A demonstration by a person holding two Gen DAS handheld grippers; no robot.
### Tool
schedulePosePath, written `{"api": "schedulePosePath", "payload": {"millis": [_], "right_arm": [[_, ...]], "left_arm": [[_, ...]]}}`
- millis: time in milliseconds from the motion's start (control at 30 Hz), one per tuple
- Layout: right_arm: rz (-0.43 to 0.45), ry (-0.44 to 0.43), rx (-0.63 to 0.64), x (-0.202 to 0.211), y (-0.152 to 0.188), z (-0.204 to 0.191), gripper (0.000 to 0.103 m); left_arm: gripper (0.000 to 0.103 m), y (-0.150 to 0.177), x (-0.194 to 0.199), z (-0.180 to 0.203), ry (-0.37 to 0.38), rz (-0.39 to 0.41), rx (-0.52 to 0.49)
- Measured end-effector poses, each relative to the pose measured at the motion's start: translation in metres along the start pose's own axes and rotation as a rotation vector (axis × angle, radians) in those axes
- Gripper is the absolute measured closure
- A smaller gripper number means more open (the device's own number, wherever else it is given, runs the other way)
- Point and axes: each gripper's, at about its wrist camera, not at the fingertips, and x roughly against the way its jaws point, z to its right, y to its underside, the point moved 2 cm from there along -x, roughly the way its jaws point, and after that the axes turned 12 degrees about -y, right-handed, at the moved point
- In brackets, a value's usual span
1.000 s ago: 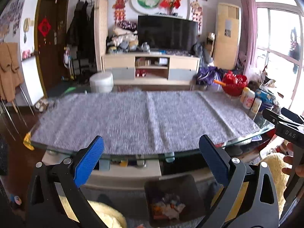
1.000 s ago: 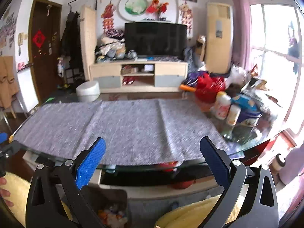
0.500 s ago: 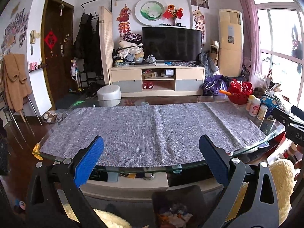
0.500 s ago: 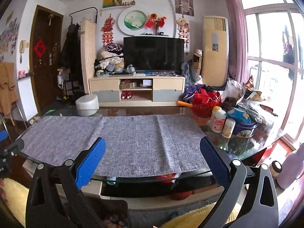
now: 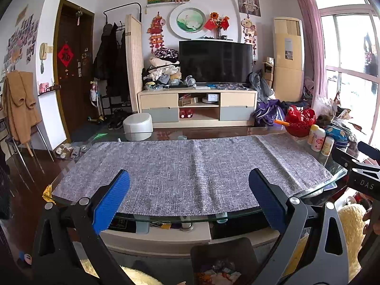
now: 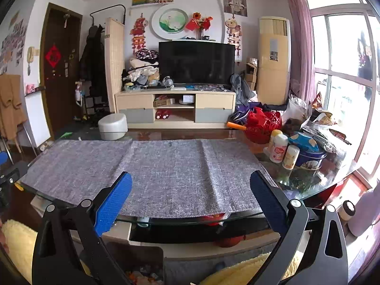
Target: Collect trash
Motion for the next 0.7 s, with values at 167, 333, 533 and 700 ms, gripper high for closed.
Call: {"api": "schedulePosePath", "payload": {"millis": [167, 333, 533, 700], "right_arm": [[0.001, -0.004, -0.004, 0.0011, -0.0005, 0.0015, 0.003], [0.010, -0.004, -0.009, 0.0059, -0.0003, 0.0031, 0.003], [0.015, -0.008, -0.014, 0.0070, -0.0008, 0.0039, 0.003], [0.016, -0.009, -0.019, 0.0064, -0.0015, 0.0042, 0.003]], "left_arm": [[0.008, 0.0009, 0.0019, 0.0020, 0.007, -0.004, -0.004], [0.008, -0.0001, 0.0065, 0.0005, 0.005, 0.007, -0.001], [0.008, -0.0013, 0.0089, -0.0013, 0.005, 0.014, 0.004], [0.008, -0.0009, 0.0091, -0.0013, 0.009, 0.014, 0.002]]}}
